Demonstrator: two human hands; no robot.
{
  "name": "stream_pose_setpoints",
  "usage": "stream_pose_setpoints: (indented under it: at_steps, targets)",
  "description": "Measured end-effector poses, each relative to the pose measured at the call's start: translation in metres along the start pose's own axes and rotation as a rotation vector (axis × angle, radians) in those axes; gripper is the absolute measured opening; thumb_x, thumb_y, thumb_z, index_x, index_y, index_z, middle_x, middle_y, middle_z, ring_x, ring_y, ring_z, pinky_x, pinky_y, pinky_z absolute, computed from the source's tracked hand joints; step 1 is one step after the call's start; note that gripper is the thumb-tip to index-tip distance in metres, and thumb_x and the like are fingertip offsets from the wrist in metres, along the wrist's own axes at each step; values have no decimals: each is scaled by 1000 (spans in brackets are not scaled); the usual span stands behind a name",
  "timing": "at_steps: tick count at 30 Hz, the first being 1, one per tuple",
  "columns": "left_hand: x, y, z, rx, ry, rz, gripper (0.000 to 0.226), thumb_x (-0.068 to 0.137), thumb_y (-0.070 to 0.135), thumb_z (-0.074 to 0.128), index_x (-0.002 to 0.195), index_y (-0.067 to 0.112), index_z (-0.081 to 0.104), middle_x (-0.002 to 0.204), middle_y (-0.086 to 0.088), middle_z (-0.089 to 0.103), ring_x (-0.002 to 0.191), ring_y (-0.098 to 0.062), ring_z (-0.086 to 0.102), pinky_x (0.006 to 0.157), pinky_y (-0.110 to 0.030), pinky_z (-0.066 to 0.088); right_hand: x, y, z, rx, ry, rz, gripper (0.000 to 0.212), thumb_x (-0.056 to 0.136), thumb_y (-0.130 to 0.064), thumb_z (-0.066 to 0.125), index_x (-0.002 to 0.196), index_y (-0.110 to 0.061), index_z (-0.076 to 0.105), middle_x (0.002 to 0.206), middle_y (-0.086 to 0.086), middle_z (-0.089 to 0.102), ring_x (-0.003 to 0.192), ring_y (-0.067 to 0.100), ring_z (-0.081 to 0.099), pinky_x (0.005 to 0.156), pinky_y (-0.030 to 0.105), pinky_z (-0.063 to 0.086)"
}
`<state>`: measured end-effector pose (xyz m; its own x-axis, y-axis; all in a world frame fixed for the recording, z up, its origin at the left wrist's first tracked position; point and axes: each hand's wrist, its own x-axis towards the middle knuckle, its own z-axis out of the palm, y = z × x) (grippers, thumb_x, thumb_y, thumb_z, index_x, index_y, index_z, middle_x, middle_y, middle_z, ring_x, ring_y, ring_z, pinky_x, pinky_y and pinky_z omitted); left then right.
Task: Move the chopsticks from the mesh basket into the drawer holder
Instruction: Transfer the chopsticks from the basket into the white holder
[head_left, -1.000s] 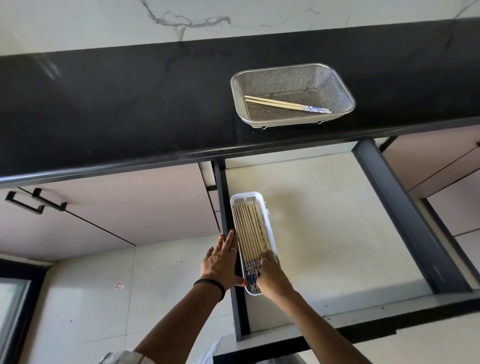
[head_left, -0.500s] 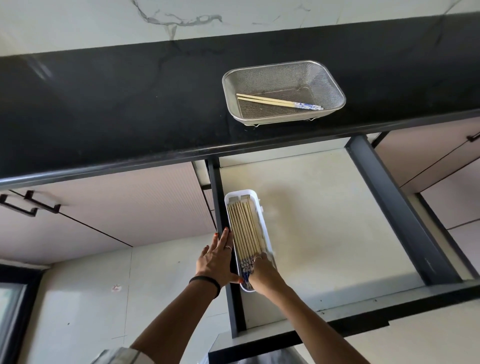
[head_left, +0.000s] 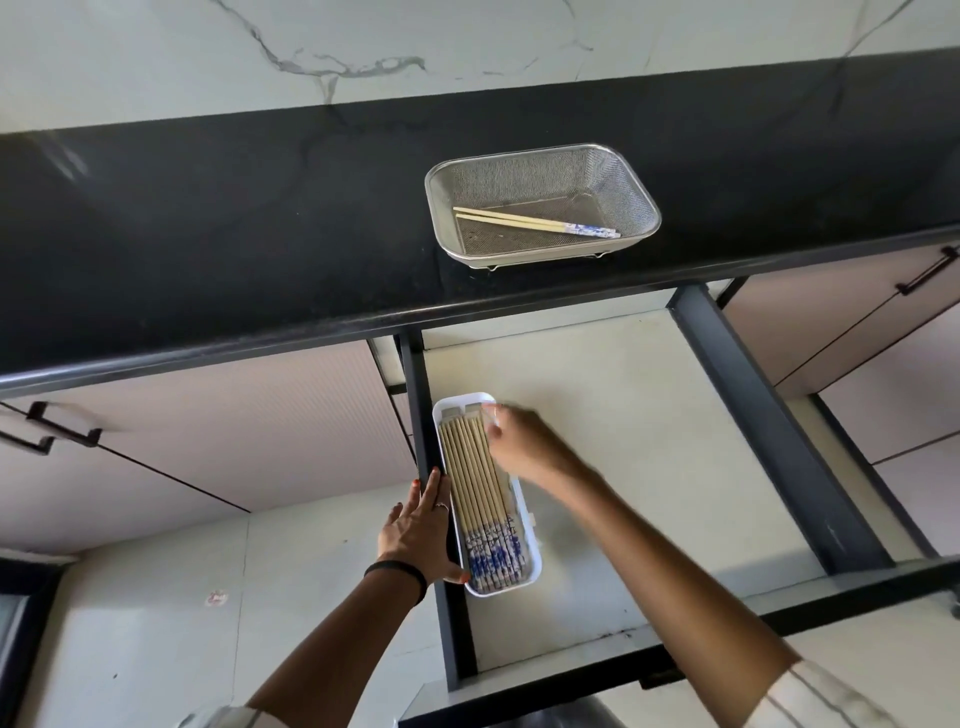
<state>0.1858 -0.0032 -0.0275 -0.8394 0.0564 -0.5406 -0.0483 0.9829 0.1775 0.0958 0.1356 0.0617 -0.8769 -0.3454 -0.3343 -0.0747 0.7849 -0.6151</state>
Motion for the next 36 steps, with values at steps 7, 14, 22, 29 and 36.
stream_pose_setpoints:
  at_steps: [7,14,22,29,36]
  targets:
    - [2,-1,-1,-9,-17,-9,138,64,53,82,151,13,-17,160,-3,-17,148,-24,-7,121,-40,10,65,-47,-124,64,427,-331,29,92,-9,49,117,-2,63,118,14,66,110,24,61,92,22,41]
    - [3,4,1,-74,-3,-68,130,69,49,80,152,16,-15,160,1,-17,148,-22,-7,120,-41,9,144,-15,-195,-337,289,-68,30,92,-11,48,119,-1,58,121,18,61,109,31,58,94,36,46]
    - [-1,8,2,-112,-25,-117,125,72,41,80,152,19,-15,158,8,-21,149,-17,-3,120,-41,9,190,21,-203,-612,105,71,30,88,-10,52,113,3,60,99,17,55,82,29,49,70,31,38]
    - [0,14,1,-94,-27,-167,123,74,39,79,152,20,-14,159,7,-19,149,-18,0,120,-41,11,202,24,-203,-650,122,2,19,85,-6,57,102,-2,65,83,10,53,78,29,54,66,34,45]
    - [-2,17,-2,-53,-30,-157,117,76,38,78,153,18,-8,161,7,-12,149,-15,6,120,-41,16,182,17,-208,-484,314,-38,20,94,-9,45,109,-4,57,75,5,48,57,18,44,46,27,28]
